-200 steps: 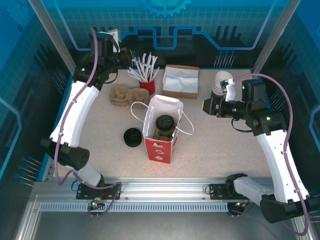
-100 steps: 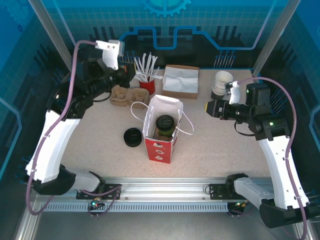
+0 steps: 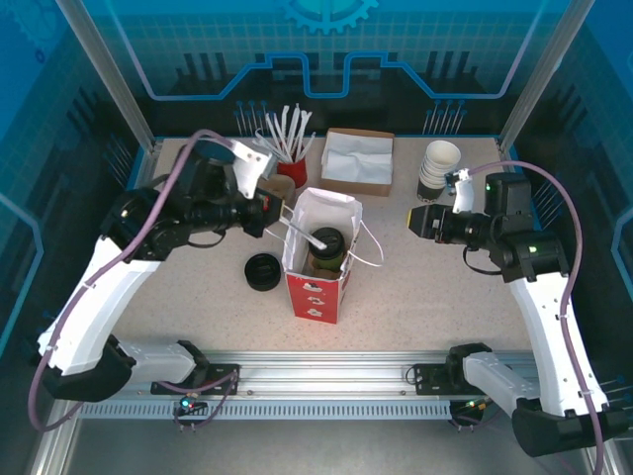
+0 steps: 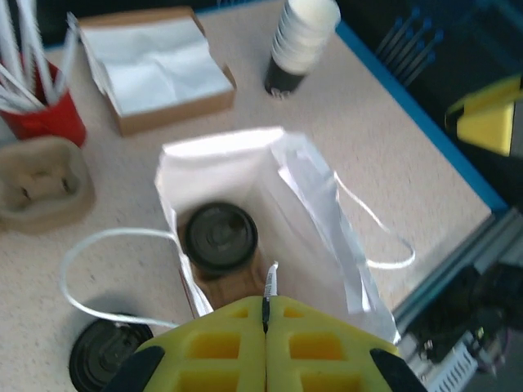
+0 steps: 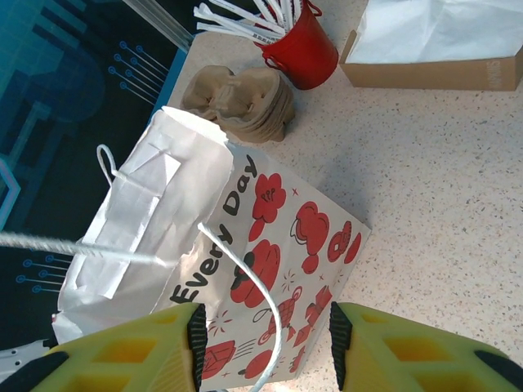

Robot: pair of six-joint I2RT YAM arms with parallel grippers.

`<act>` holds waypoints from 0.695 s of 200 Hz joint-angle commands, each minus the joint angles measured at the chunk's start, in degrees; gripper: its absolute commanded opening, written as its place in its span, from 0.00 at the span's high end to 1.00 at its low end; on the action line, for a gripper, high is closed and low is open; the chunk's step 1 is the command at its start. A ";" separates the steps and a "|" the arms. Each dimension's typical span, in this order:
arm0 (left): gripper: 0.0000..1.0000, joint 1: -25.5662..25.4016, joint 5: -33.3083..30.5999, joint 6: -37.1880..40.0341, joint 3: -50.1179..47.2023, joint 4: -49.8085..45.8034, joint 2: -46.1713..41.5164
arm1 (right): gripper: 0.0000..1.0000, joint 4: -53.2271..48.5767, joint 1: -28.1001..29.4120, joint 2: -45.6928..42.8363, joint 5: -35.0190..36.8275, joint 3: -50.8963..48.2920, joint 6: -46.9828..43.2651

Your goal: Pack the takeout coffee

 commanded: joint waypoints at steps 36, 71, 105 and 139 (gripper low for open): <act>0.95 -3.24 3.43 2.21 -6.38 -1.57 1.41 | 0.53 2.19 -0.75 1.28 -1.48 -0.93 -0.05; 0.92 -6.58 1.31 2.82 -7.94 -0.82 4.35 | 0.53 2.25 -0.81 0.51 -1.24 -1.97 0.61; 0.88 -9.54 -1.04 3.63 -7.94 -0.15 7.67 | 0.53 2.60 -0.73 -0.16 -0.67 -2.73 0.89; 0.73 -10.10 -1.73 3.66 -6.71 0.43 7.76 | 0.53 4.29 -0.35 0.93 0.43 -2.14 2.49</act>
